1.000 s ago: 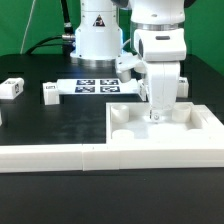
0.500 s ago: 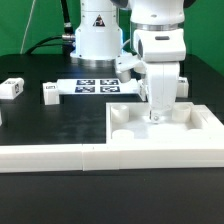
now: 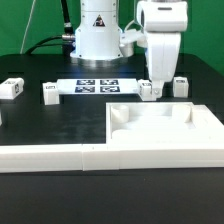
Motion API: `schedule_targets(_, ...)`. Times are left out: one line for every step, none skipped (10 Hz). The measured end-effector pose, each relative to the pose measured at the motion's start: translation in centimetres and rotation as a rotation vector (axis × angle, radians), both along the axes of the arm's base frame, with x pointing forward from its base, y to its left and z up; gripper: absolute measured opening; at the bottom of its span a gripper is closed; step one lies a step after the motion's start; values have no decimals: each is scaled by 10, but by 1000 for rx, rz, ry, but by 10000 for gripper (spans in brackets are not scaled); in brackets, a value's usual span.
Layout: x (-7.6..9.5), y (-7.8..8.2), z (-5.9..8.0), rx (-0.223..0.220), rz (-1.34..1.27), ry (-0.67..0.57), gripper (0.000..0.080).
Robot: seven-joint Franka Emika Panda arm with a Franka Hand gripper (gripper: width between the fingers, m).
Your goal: Assemble one leg
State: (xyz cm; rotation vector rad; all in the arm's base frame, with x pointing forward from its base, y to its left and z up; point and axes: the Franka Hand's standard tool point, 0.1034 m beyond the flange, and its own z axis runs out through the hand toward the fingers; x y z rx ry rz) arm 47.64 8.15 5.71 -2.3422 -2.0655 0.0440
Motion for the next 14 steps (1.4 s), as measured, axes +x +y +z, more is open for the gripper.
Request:
schedule_targets(-1, 0, -1, 0, -15, 2, 649)
schedule_targets(0, -1, -2, 0, -16, 4, 649)
schedule_targets(0, -1, -2, 0, -45, 5, 649)
schedule_targets(-1, 0, -3, -3, -142, 5, 649)
schedule_targets(-1, 0, -3, -7, -228, 5, 649)
schedule_targets(-2, 0, -3, -4, -309, 3, 649)
schedule_targets(-15, -2, -6, 6, -515, 7, 649)
schedule_targets(-27, -2, -7, 4, -646, 24, 649)
schedule_targets(-30, 3, -6, 1, -777, 28, 649)
schedule_targets(-33, 8, -4, -2, -897, 36, 649)
schedule_targets(-35, 12, -4, -1, -1010, 49, 649)
schedule_targets(-36, 19, -3, -2, -1132, 56, 649)
schedule_targets(-38, 30, -3, -5, -1276, 63, 649)
schedule_targets(-40, 40, -2, -11, -1365, 65, 649)
